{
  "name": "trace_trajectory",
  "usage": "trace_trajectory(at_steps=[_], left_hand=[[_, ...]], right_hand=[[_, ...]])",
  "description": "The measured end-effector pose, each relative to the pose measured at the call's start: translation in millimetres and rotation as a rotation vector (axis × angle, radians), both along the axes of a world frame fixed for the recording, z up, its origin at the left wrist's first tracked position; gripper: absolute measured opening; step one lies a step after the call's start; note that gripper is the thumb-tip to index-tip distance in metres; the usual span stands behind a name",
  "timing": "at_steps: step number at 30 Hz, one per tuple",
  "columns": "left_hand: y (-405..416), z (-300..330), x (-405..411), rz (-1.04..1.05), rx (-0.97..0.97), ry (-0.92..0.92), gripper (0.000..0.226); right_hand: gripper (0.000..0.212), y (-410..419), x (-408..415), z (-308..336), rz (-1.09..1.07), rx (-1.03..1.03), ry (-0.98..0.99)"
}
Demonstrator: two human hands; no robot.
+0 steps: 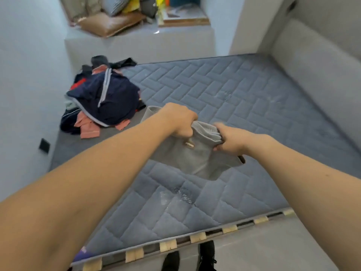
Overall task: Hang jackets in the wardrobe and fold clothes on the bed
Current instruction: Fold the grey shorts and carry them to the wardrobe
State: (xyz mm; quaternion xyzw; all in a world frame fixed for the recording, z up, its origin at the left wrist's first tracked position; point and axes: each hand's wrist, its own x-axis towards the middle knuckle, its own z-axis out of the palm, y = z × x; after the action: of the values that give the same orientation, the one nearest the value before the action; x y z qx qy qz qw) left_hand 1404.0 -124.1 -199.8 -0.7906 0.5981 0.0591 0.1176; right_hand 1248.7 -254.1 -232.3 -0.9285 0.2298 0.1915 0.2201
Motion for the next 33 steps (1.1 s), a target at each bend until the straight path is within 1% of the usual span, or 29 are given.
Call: trace_trajectory(at_steps=[2, 3, 4, 5, 8, 10, 12, 14, 15, 18, 22, 24, 29, 33], left_hand=[[-23.4, 23.1, -25.0, -0.053, 0.003, 0.010, 0.020], [-35.1, 34.1, -39.9, -0.085, 0.007, 0.008, 0.022], [-46.3, 45.6, -56.7, -0.119, 0.012, 0.004, 0.026], [-57.1, 57.5, -75.3, -0.153, 0.011, 0.004, 0.027], [-87.5, 92.7, -139.6, -0.258, -0.004, 0.009, 0.017], [-109.0, 115.8, -185.9, -0.330, -0.024, 0.000, 0.015], [-129.7, 138.5, -236.2, -0.399, -0.046, -0.019, 0.020], [-148.8, 160.2, -291.5, -0.469, -0.061, -0.035, 0.030], [-158.7, 171.2, -321.9, -0.507, -0.068, -0.036, 0.033], [-180.9, 200.4, -418.3, -0.619, -0.095, 0.000, 0.035], [-196.4, 230.3, -550.2, -0.822, -0.167, 0.025, 0.036], [-199.2, 243.5, -615.3, -0.929, -0.197, 0.009, 0.036], [-195.4, 277.8, -759.3, -1.198, -0.297, 0.042, 0.031], [-194.4, 303.0, -855.9, -1.392, -0.364, 0.088, 0.016]], right_hand=[[0.036, -7.8, -31.2, 32.3, -0.078, -0.006, 0.038], [0.025, -11.7, -48.6, 48.1, -0.107, -0.022, 0.049], [0.022, -15.6, -66.8, 64.1, -0.138, -0.035, 0.061], [0.023, -19.5, -86.2, 79.8, -0.180, -0.045, 0.071], [0.024, -33.5, -153.6, 124.2, -0.360, -0.062, 0.109], [0.024, -43.5, -205.6, 150.8, -0.480, -0.097, 0.107], [0.034, -50.7, -261.4, 174.5, -0.585, -0.155, 0.081], [0.042, -55.8, -318.6, 195.8, -0.653, -0.249, 0.069], [0.041, -57.3, -349.4, 206.0, -0.680, -0.299, 0.070], [0.024, -58.1, -445.6, 232.6, -0.775, -0.435, 0.073], [0.021, -39.3, -572.0, 263.5, -0.960, -0.564, 0.128], [0.015, -21.7, -630.8, 277.2, -1.062, -0.595, 0.157], [0.015, 25.9, -752.7, 308.4, -1.340, -0.648, 0.246], [0.014, 55.6, -827.4, 336.0, -1.544, -0.693, 0.337]])
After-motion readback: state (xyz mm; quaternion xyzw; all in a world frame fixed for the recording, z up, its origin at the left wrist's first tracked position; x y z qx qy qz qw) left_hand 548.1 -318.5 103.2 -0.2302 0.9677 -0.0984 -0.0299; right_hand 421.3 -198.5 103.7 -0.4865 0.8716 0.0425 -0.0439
